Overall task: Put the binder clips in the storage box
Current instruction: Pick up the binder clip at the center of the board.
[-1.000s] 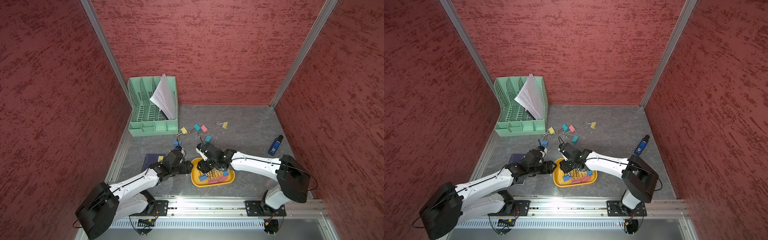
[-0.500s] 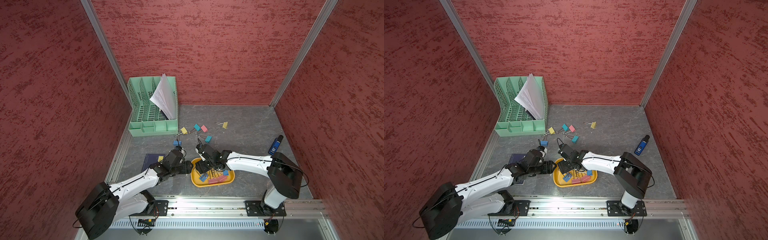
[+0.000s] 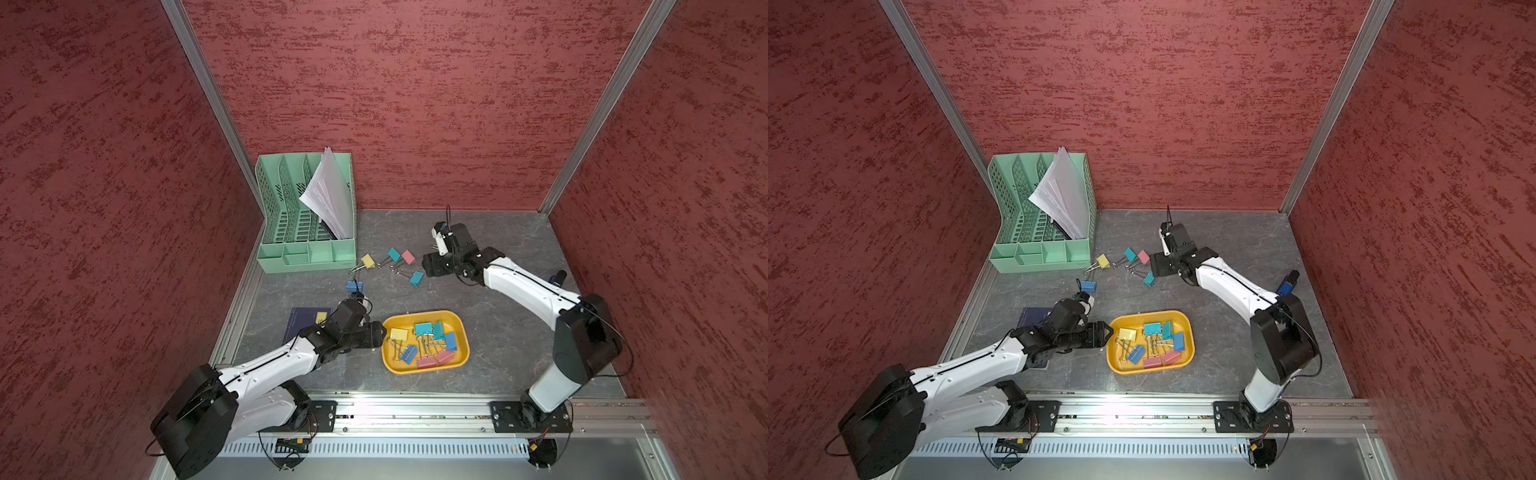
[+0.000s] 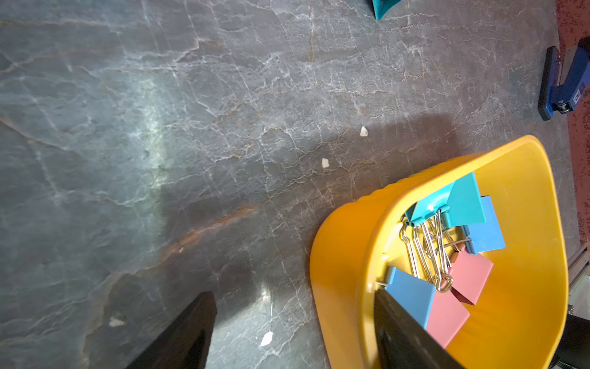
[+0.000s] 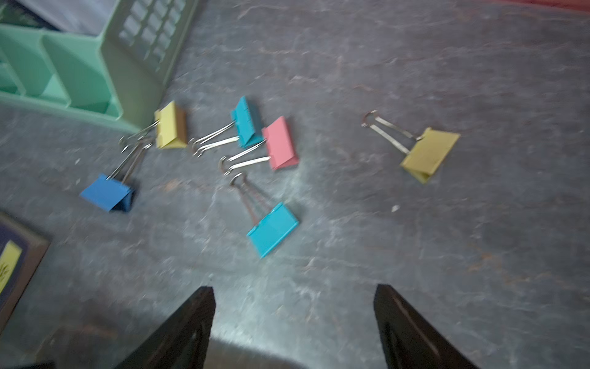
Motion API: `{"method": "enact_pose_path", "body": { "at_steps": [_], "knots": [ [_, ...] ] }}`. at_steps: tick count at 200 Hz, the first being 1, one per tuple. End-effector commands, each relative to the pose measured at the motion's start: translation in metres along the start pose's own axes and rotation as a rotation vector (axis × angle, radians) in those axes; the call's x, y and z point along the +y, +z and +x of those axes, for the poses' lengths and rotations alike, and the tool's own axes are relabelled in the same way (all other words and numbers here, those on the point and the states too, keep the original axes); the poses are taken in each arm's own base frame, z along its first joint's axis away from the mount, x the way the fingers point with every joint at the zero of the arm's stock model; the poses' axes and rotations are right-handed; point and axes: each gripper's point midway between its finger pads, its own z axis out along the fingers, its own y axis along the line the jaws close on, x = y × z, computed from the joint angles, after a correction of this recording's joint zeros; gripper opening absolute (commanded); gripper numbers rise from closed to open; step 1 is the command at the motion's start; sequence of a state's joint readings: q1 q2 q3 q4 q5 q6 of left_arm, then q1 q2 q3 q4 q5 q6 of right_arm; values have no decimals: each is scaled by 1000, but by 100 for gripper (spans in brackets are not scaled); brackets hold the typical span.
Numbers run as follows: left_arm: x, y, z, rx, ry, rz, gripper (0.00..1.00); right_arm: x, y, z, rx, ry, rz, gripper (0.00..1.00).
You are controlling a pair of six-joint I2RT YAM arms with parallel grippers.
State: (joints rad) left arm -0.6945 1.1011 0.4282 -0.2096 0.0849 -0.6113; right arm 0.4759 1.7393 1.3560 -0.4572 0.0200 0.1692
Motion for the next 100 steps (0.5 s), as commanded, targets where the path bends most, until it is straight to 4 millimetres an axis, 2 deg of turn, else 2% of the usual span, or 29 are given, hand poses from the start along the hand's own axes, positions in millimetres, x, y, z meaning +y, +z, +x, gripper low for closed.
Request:
{"method": "enact_pose_path", "body": {
  "at_steps": [1,14,28,67,100],
  "knots": [
    [-1,-2,-6,-13,12,0,80,-45,34,-12,42,17,81,74],
    [-1,-2,-6,-13,10,0,80,-68,51,-24,46,64,97,66],
    [-1,-2,-6,-11,8,2,80,-91,71,-31,72,117,100,51],
    [1,-2,-6,-7,-2,0,80,-124,108,-41,109,171,108,23],
    [4,0,-4,-3,-10,-3,80,-143,123,-47,119,206,107,21]
  ]
}}
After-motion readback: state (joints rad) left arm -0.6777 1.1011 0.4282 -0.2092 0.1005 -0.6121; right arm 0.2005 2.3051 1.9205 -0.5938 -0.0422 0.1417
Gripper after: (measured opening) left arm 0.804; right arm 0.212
